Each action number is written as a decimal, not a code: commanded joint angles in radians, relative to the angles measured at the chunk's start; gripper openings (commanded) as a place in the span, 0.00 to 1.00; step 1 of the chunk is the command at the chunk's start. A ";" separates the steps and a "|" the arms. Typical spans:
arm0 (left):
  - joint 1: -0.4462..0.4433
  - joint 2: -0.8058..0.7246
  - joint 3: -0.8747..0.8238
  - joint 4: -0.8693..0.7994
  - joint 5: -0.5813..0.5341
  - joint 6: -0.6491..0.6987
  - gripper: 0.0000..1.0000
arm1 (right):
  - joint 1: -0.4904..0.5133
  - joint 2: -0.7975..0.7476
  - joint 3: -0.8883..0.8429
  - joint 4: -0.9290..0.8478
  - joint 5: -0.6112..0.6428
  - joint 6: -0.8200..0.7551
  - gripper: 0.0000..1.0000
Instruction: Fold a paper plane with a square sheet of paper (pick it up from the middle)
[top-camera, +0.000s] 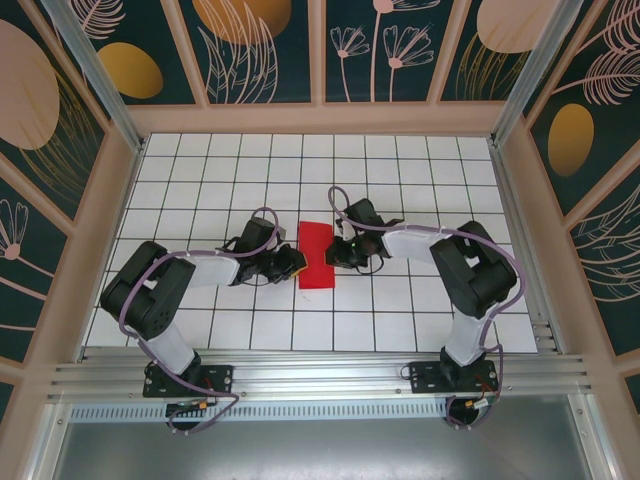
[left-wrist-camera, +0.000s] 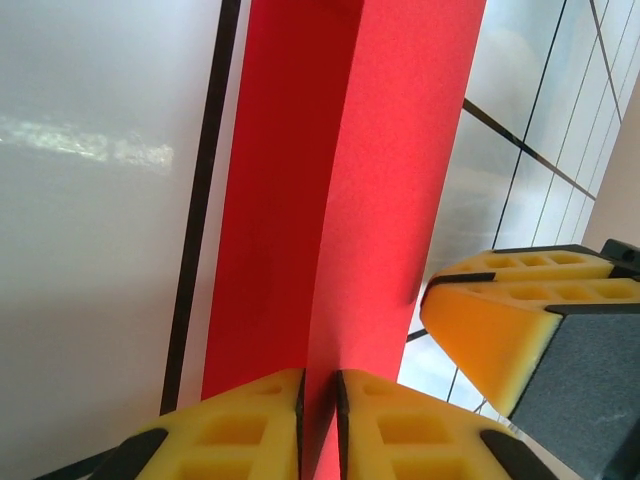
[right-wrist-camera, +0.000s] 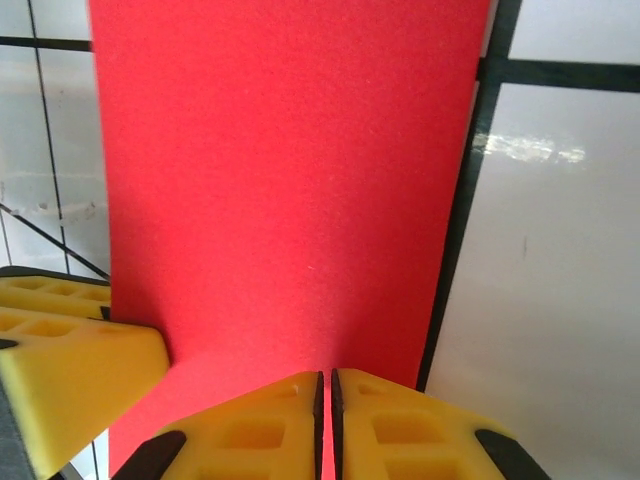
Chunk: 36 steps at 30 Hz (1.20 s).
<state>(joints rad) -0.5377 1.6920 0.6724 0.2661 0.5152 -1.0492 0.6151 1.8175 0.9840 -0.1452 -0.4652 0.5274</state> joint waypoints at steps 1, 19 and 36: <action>-0.009 0.000 -0.009 0.033 0.004 0.001 0.21 | 0.008 0.033 -0.022 -0.001 0.007 0.000 0.13; -0.021 -0.053 -0.044 0.239 0.121 -0.094 0.31 | 0.003 0.071 -0.029 0.006 0.004 0.014 0.13; -0.030 -0.029 -0.083 0.320 0.092 -0.106 0.36 | -0.005 0.062 -0.025 0.022 -0.024 0.019 0.13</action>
<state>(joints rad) -0.5632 1.6333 0.5961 0.5388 0.6193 -1.1461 0.6132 1.8565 0.9787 -0.1158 -0.4885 0.5346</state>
